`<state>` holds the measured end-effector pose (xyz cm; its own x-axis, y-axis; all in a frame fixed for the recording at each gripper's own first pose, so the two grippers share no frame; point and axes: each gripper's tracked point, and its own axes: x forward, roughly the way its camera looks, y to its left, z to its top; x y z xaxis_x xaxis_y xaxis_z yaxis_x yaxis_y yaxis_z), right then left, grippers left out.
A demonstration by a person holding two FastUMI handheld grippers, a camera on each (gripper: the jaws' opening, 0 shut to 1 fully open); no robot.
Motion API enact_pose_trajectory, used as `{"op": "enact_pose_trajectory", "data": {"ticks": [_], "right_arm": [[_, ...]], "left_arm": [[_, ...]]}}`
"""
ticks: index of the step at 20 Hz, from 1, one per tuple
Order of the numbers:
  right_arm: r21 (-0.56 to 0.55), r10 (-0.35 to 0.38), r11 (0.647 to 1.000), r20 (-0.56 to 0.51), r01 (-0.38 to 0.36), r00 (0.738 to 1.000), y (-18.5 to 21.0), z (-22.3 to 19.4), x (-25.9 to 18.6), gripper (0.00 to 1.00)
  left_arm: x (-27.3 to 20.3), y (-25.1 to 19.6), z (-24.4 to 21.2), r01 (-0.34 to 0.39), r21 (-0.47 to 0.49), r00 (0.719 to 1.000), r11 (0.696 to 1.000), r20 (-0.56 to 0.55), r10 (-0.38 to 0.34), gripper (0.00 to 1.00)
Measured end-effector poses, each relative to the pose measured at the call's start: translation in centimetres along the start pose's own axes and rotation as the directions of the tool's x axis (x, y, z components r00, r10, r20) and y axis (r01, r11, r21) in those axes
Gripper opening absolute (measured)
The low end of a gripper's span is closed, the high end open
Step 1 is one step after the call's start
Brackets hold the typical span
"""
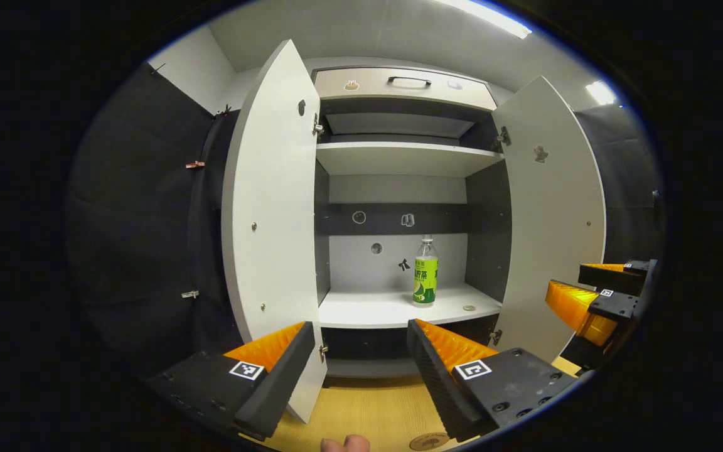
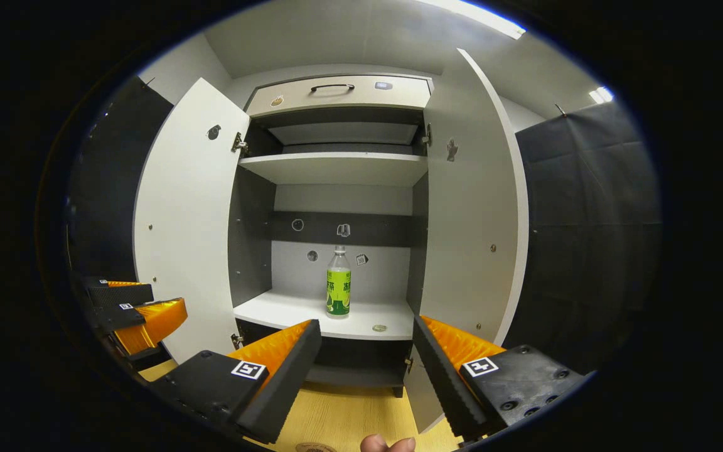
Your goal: Grasp the bottle in the cabinet with the left hand and place it on the coaster, then close the right door with the right hand and the left door with the left hand.
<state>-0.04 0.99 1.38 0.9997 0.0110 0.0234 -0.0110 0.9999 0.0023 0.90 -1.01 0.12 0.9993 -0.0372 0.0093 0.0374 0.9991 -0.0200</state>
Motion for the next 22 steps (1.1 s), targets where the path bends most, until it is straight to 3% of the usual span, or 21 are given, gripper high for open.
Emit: {"op": "enact_pose_trajectory", "data": {"ticks": [8, 16, 22], "right_arm": [[0.011, -0.018, 1.0, 0.034, 0.017, 0.999, -1.3, 1.9, -0.4, 0.98], [0.032, -0.049, 0.998, 0.022, 0.048, 0.999, -4.4, 2.3, -2.6, 0.98], [0.04, -0.089, 0.995, -0.006, 0.089, 0.996, -7.7, 1.4, -3.2, 0.98]], "left_arm": [[4.7, -3.9, 1.1, 0.094, -0.006, 0.995, 0.996, 0.016, -0.093, 0.94], [15.9, -10.4, 2.6, 0.207, 0.013, 0.978, 0.978, 0.035, -0.208, 0.94], [24.8, -14.4, 1.9, 0.237, -0.002, 0.971, 0.971, 0.027, -0.237, 0.92]]}}
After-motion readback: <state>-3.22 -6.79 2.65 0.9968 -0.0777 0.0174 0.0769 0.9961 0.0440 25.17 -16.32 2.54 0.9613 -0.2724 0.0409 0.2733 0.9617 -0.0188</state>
